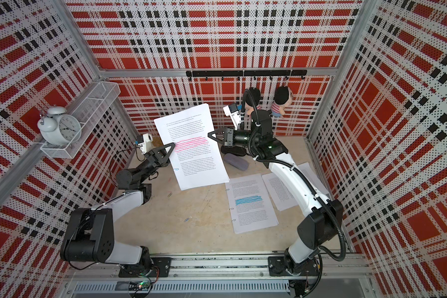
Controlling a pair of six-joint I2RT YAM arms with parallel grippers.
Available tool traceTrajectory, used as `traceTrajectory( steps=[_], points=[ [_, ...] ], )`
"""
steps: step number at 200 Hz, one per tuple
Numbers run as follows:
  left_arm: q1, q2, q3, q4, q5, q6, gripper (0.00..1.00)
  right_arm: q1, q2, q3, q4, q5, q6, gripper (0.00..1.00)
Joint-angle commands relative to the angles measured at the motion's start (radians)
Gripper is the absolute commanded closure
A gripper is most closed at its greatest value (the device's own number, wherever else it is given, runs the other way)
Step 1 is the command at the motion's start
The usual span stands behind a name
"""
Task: Unclip the paperclips from the documents
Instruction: Remove the paper clip from the document.
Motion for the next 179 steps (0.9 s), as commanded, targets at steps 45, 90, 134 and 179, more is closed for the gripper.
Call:
traceTrajectory(
  steps=[45, 90, 134, 179],
  points=[
    [0.016, -0.058, -0.030, -0.092, 0.047, 0.086, 0.73, -0.020, -0.045, 0.000, 0.001, -0.003, -0.019, 1.00],
    [0.027, -0.066, -0.026, -0.127, 0.052, 0.112, 0.90, -0.021, -0.045, 0.000, -0.012, -0.004, -0.030, 1.00],
    [0.041, -0.087, -0.042, -0.168, 0.055, 0.137, 0.92, -0.030, -0.053, -0.005, -0.031, 0.005, -0.050, 1.00],
    [0.078, -0.142, -0.060, -0.303, 0.046, 0.222, 1.00, -0.046, -0.087, -0.051, -0.050, 0.037, -0.086, 1.00]
  ],
)
